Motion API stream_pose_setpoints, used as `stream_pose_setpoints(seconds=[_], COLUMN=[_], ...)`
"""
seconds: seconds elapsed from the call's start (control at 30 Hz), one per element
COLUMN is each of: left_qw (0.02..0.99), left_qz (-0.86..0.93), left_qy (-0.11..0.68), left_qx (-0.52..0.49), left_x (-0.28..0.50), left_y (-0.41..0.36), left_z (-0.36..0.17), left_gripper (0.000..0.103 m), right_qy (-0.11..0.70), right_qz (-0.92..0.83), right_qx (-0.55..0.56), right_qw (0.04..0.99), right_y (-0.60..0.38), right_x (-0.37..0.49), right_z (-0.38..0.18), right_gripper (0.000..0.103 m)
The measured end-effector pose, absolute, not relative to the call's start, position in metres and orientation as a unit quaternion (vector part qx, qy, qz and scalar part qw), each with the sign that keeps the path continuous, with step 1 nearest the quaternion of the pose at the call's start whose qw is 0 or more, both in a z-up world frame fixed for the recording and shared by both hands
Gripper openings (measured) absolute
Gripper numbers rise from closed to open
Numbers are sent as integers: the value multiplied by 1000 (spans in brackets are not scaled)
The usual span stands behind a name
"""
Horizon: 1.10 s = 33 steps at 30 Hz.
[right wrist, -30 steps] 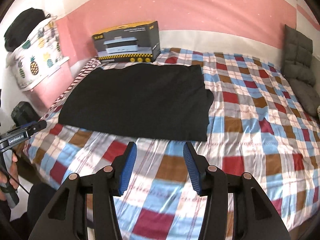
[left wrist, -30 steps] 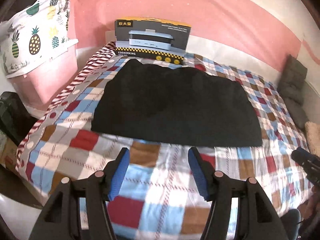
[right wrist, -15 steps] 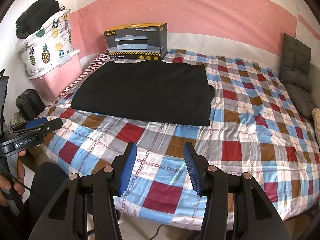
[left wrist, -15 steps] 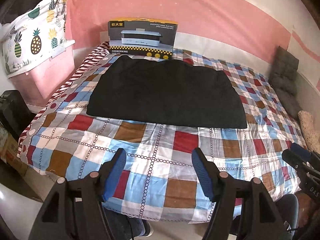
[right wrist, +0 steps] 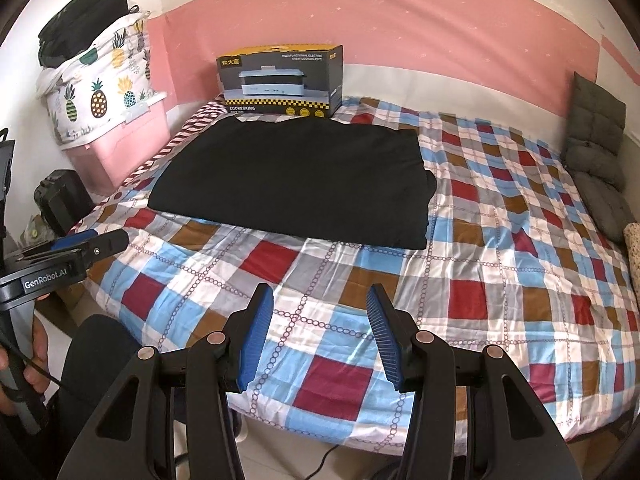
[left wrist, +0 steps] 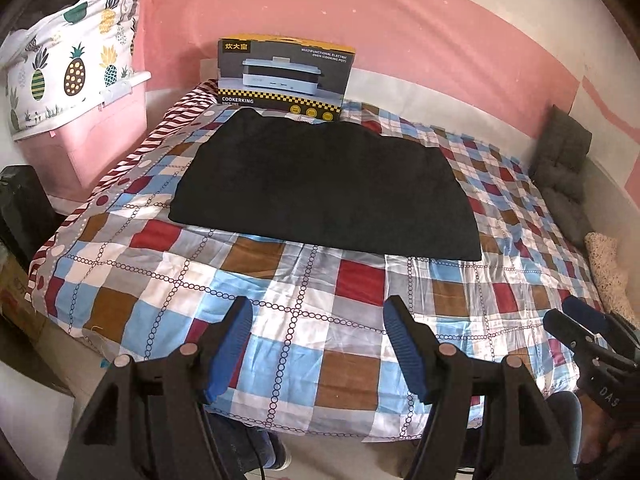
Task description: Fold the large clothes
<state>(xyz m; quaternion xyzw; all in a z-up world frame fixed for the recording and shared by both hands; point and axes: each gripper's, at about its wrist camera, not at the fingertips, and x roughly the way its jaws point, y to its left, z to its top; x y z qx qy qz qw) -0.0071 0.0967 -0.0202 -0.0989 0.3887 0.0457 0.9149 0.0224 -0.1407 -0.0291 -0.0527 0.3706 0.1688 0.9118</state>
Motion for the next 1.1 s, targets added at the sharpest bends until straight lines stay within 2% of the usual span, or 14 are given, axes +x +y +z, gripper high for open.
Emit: stream_pose_setpoints(seconds=[1.1], left_qw=[916], left_qz=[53], left_qy=[389], left_qx=[-83], left_x=[-8], left_y=[86], left_z=[-22], left_gripper=[70], right_qy=[382], right_qz=[173], right_qx=[-51], right_qw=[907], right_y=[-138], right_x=[26], right_z=[-39], right_gripper=[49])
